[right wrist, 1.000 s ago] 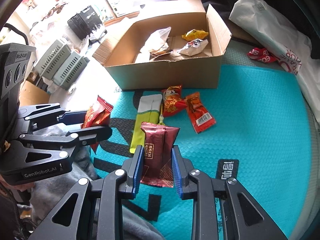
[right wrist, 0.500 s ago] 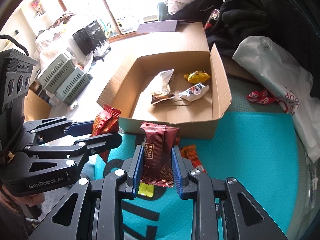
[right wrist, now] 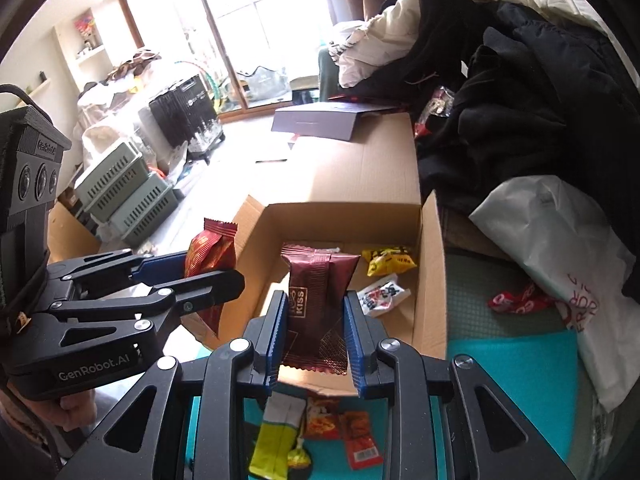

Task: Organize snacks
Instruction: 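Carry both held packets over the open cardboard box, then open both tools to drop the packets into the box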

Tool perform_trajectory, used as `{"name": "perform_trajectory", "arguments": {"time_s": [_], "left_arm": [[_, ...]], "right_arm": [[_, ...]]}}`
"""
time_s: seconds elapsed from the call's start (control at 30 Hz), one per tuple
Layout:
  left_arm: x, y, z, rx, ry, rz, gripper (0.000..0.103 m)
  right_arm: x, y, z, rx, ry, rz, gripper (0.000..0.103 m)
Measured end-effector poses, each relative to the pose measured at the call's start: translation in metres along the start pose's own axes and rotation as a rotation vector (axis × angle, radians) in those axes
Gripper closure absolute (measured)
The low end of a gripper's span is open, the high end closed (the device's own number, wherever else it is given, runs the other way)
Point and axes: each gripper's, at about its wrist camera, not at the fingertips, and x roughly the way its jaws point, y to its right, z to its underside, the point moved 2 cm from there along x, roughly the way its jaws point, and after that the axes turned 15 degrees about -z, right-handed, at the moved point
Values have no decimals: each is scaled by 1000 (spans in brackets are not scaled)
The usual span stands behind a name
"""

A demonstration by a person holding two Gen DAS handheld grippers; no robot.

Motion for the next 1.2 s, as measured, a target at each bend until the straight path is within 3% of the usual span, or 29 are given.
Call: {"name": "perform_trajectory", "arguments": {"time_s": [0.27,0.5,0.77,1.03,1.2], "left_arm": [[40,-19,-26,-48,-15,-36,67],[86,-35,-37,-84,-94,-61,67],[130,-38,-44,-82,-171,-83,67],[146,-31,-35,-52,-198,-141,67],[156,-30,-26,-46,-264,-159,65]], "right_arm": [[32,18,-35,-15,-3,18,76],[71,39,-51,34,-15,20,76],[110,67,-53,102,-68,45,76],[122,82,-43,108,-103,104,73],[122,89,-33,131,-135,124,73]]}}
